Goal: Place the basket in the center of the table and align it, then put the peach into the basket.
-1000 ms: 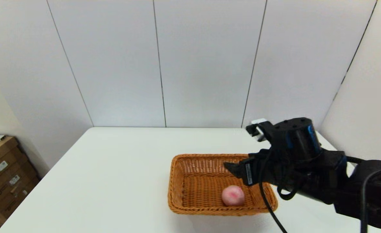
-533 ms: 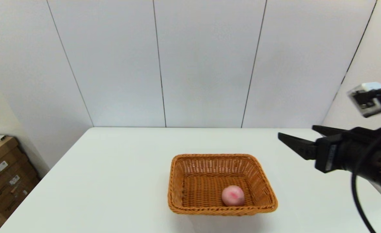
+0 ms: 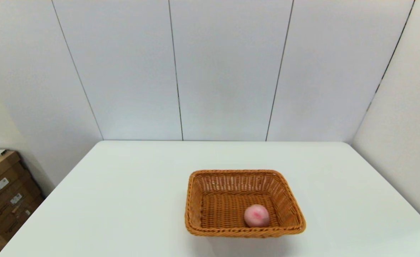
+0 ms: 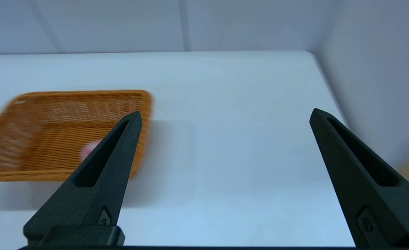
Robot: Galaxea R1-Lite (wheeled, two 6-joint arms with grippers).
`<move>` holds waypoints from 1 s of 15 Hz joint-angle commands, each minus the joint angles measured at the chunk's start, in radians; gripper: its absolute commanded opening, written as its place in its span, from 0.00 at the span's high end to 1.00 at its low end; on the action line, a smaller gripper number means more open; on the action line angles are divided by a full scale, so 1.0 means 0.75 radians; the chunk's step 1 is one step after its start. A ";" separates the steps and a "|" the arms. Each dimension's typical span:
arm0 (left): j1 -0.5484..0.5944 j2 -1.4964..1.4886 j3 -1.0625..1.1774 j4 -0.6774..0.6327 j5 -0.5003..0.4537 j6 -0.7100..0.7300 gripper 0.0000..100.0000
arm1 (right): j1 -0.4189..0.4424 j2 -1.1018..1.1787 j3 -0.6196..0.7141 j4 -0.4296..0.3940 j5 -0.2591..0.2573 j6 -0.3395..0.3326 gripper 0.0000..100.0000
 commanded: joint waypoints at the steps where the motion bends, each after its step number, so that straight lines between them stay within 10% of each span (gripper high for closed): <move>1: 0.000 0.000 0.000 0.000 0.001 -0.002 0.00 | -0.139 -0.338 0.073 0.150 -0.004 -0.007 0.00; 15: 0.002 0.002 0.000 0.000 0.001 -0.002 0.00 | -0.247 -0.790 0.290 0.208 0.055 -0.029 0.00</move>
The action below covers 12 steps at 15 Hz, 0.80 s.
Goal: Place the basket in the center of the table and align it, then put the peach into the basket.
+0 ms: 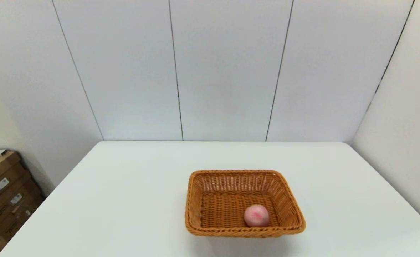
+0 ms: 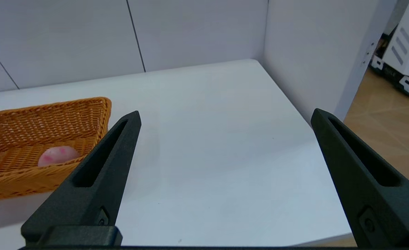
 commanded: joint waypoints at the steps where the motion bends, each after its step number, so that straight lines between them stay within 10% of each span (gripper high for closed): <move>1: 0.000 0.002 0.000 0.000 0.001 -0.001 0.00 | 0.001 -0.076 0.058 -0.019 0.038 -0.020 0.00; 4: 0.000 0.002 0.000 0.000 0.001 -0.001 0.00 | 0.001 -0.076 0.136 -0.029 0.236 -0.139 0.00; 7: 0.000 0.002 0.000 0.000 0.001 -0.001 0.00 | 0.003 -0.076 0.304 -0.236 0.283 -0.225 0.00; 12: 0.000 0.002 0.000 0.000 0.001 -0.001 0.00 | 0.003 -0.076 0.302 -0.240 0.279 -0.178 0.00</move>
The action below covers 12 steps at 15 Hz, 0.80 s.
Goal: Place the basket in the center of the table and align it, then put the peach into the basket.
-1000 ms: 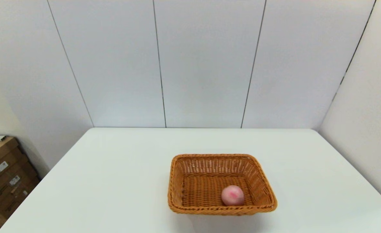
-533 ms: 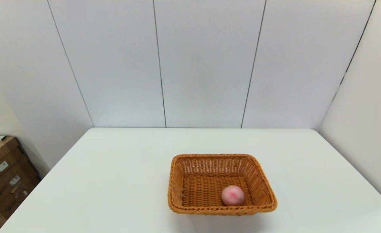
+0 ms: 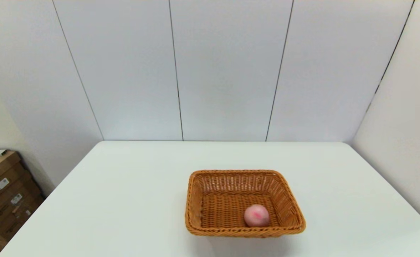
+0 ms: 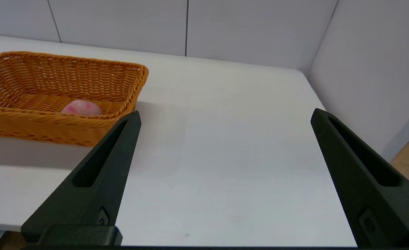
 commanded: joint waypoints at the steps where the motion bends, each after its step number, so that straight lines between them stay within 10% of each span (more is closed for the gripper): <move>1: 0.000 0.002 0.000 0.000 0.001 0.001 0.00 | 0.001 0.000 0.008 0.001 -0.008 0.025 0.00; 12: 0.000 0.002 0.000 0.000 0.001 -0.001 0.00 | 0.001 0.000 0.008 -0.002 -0.022 0.064 0.00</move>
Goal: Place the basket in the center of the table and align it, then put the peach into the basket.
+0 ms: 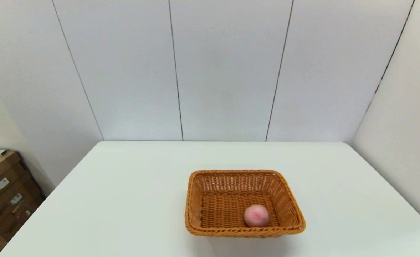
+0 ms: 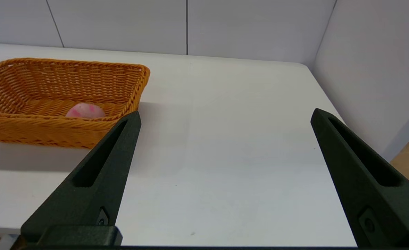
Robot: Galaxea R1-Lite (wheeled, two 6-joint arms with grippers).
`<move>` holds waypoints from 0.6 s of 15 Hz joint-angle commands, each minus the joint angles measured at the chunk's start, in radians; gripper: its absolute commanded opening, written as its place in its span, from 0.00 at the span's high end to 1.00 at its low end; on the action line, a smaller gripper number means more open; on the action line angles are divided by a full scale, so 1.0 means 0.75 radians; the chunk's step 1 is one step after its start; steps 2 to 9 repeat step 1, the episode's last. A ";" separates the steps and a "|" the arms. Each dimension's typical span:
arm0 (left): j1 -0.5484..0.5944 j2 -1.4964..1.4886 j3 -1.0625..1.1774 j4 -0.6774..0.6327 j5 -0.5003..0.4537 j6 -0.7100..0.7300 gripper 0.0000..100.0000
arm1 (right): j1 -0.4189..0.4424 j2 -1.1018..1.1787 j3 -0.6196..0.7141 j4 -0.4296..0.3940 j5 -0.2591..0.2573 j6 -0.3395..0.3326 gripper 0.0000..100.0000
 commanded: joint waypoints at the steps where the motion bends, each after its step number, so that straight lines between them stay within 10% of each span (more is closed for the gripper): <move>1: 0.000 0.002 0.000 0.000 0.001 -0.001 0.00 | 0.000 0.000 0.000 -0.001 -0.016 0.005 0.00; 9: 0.000 0.002 0.000 0.000 0.001 -0.001 0.00 | 0.000 0.000 0.000 -0.001 -0.016 0.005 0.00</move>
